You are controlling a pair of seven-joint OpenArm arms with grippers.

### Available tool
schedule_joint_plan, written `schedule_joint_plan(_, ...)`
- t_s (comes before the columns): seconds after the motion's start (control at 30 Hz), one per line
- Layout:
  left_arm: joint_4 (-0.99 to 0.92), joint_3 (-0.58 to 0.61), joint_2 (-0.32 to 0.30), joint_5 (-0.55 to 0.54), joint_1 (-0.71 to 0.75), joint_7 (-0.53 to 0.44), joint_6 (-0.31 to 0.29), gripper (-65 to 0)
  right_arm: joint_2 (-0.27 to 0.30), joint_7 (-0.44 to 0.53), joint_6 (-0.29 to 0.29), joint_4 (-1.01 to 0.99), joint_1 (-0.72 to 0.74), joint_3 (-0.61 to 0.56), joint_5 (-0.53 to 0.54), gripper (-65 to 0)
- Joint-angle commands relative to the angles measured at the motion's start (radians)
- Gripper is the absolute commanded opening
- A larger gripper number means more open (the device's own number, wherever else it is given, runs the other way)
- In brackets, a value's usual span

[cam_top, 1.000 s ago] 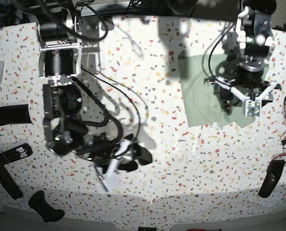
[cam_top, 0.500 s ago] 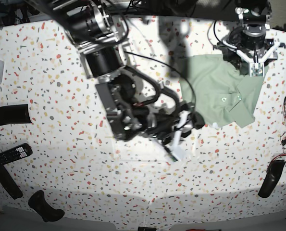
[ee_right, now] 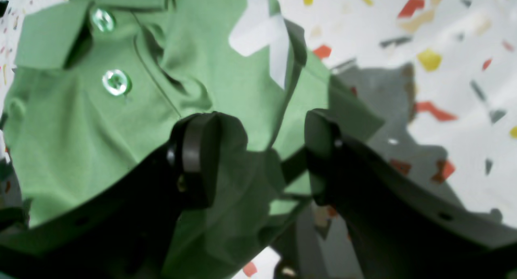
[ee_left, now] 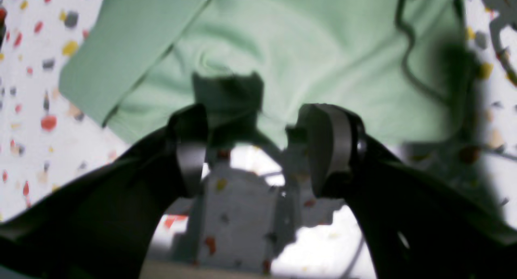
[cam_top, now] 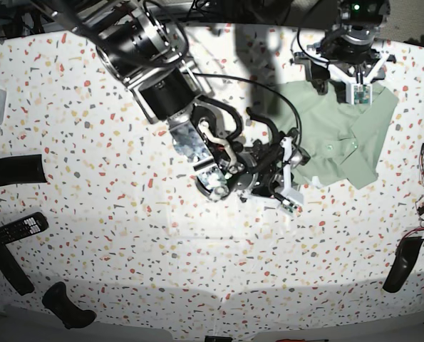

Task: Fold the T-shirt properly
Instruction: 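Grasp the shirt with both grippers and flip it over, collar side up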

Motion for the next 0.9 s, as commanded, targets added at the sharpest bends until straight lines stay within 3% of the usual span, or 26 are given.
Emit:
schedule_joint_plan(0.0, 0.005, -0.003, -0.004, 0.027, 0.003, -0.026, 0.006, -29.8, -0.011, -0.01, 0.009, 0.014, 0.027, -0.004, 0.003, -32.6)
schedule_joint_plan(0.17, -0.103, -0.005, -0.011, 0.113, -0.008, -0.055, 0.008, -29.8, -0.005, -0.096, 0.009, 0.014, 0.025, -0.056, -0.053, -32.6)
schedule_joint_plan(0.37, -0.273, -0.005, -0.015, 0.114, -0.023, -0.12, 0.008, -29.8, 0.107, -0.108, 0.009, 0.052, 0.021, -0.157, -0.031, -32.7)
schedule_joint_plan(0.63, -0.279, -0.005, -0.046, 0.138, -0.138, -0.133, -0.002, -29.8, 0.251, -0.183, 0.009, 0.245, -0.049, -0.18, 0.067, -32.7)
schedule_joint_plan(0.73, -0.282, -0.005, -0.058, 0.104, -0.192, -0.166, -0.105, -29.8, 0.32, -0.193, 0.009, 0.351, -0.1, -0.18, 0.072, -32.7)
schedule_joint_plan(0.83, -0.308, -0.003, -0.059, 0.039, -0.253, -0.219, -0.313, -29.8, 0.393, -0.198, 0.009, 0.46, -0.164, -0.179, 0.073, -32.7)
schedule_joint_plan(0.87, -0.322, -0.003, -0.056, 0.006, -0.275, -0.219, -0.351, -29.8, 0.415, -0.198, 0.009, 0.492, -0.187, -0.179, 0.079, -32.7)
